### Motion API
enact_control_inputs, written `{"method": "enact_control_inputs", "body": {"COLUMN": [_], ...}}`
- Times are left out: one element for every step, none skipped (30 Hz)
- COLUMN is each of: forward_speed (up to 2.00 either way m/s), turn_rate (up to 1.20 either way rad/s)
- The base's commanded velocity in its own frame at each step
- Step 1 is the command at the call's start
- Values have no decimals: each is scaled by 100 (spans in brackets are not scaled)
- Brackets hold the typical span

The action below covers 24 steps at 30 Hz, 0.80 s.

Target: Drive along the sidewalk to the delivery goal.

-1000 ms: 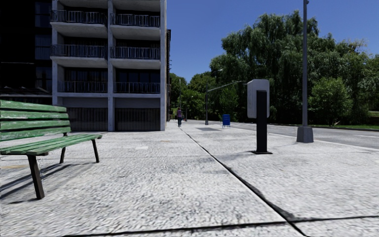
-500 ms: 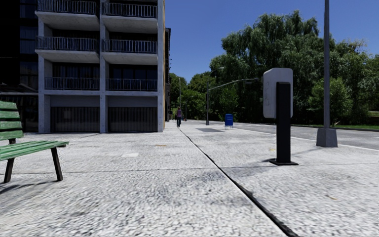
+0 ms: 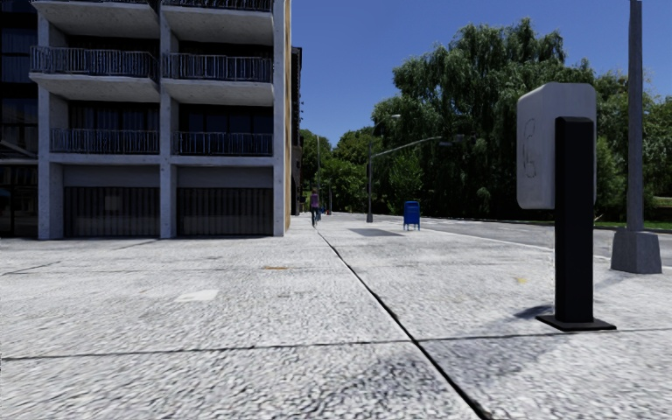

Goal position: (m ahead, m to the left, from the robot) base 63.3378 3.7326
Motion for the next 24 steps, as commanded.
{"method": "enact_control_inputs", "body": {"forward_speed": [200, 200, 200, 200, 200, 200, 200, 200, 200, 200, 200, 200, 200, 200, 200, 200, 200, 200, 200, 200, 200, 200, 200, 200], "turn_rate": [0, 0, 0, 0, 0, 0, 0, 0, 0, 0, 0, 0, 0, 0, 0, 0, 0, 0, 0, 0, 0, 0, 0, 0]}}
